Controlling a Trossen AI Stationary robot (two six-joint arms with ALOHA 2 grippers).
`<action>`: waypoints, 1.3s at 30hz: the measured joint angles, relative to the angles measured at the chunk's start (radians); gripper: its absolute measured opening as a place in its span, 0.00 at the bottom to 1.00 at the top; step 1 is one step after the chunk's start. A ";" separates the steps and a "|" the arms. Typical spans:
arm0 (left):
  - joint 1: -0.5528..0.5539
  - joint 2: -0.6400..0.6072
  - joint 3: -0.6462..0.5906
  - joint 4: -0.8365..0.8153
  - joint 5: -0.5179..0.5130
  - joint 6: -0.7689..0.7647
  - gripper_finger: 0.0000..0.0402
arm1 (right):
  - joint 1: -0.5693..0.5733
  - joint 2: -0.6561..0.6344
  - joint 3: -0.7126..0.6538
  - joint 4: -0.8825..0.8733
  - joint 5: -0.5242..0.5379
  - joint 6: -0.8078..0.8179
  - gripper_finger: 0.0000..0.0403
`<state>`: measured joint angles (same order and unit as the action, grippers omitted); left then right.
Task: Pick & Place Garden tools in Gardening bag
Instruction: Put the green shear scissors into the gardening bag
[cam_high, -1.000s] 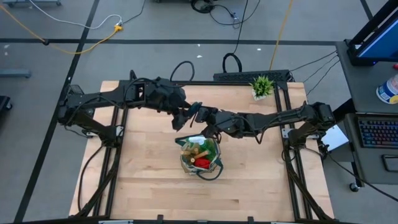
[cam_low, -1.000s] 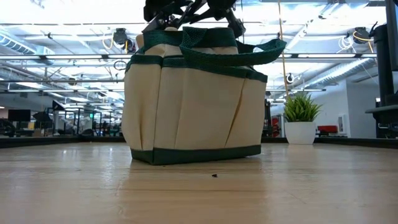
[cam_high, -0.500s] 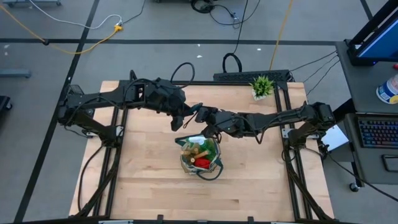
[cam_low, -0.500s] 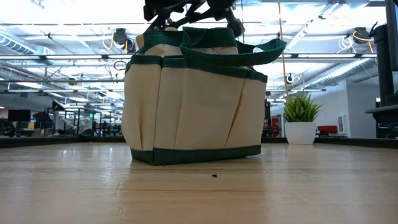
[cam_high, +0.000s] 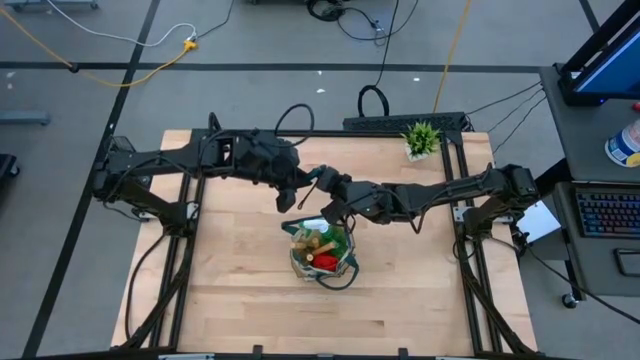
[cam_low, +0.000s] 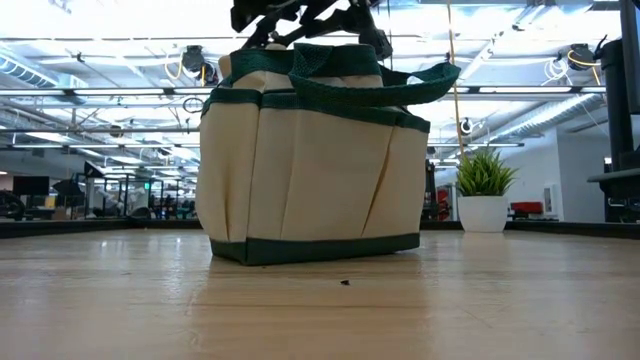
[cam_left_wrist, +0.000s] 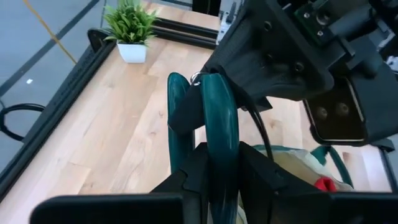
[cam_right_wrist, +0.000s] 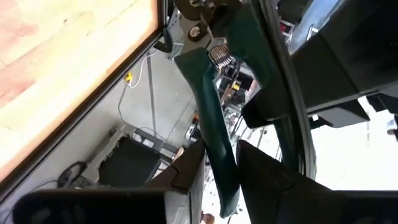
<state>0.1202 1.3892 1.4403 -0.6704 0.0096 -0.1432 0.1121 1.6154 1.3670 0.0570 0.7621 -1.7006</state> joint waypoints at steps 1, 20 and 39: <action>-0.003 0.001 0.000 -0.007 -0.009 -0.006 0.15 | 0.000 0.000 0.000 0.000 0.004 0.009 0.21; -0.012 -0.006 -0.001 -0.151 -0.072 -0.026 0.14 | -0.014 -0.002 0.000 0.064 0.248 0.164 0.21; -0.096 -0.082 0.001 0.001 -0.071 -0.035 0.14 | -0.041 -0.092 0.000 -0.056 0.362 0.821 0.20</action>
<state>0.0240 1.3068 1.4415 -0.6691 -0.0617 -0.1786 0.0711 1.5231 1.3674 0.0010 1.1237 -0.8794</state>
